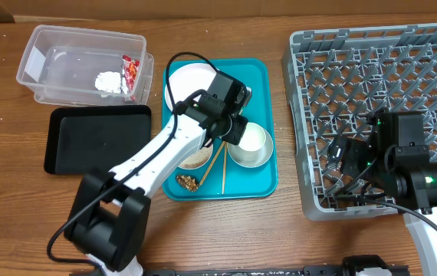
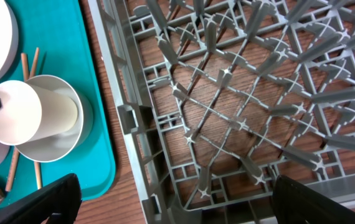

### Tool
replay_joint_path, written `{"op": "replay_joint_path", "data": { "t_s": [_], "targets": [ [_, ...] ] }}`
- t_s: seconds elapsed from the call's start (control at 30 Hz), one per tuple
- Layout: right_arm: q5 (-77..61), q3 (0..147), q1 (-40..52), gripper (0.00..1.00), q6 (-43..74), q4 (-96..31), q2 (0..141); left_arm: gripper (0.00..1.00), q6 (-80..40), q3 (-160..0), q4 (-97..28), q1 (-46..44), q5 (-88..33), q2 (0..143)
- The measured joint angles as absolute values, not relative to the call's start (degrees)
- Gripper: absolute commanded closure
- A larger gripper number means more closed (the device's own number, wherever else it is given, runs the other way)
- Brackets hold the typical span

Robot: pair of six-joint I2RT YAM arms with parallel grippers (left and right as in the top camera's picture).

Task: Sort waste into correct bins and load items into the dishwasher
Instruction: 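Reach the left gripper to the white cup and grasp its rim, then lift the cup with the left gripper toward the right gripper over the rack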

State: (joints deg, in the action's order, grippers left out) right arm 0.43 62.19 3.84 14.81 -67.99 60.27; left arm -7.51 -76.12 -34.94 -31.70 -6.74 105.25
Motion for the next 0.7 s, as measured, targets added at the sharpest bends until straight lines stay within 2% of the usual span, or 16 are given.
{"op": "replay_joint_path", "data": {
  "t_s": [0.07,0.2,0.57,0.7],
  "targets": [
    [0.45,62.19,3.84,0.0,14.79,-68.12,60.27,0.72,-7.53,-76.12,-35.38,-31.7,-7.49,106.39],
    [0.45,62.19,3.84,0.0,14.81,-68.14,60.27,0.96,-7.62,-76.12,-35.57,-31.7,-8.8,107.18],
    [0.49,62.19,3.84,0.0,14.83,-68.01,60.27,0.96,-9.1,-76.27,-36.01,-31.16,-9.76,107.18],
    [2.68,62.19,3.79,0.0,16.14,-64.77,60.27,0.96,-10.46,-78.46,-37.08,-28.14,-14.35,106.94]
  ]
}}
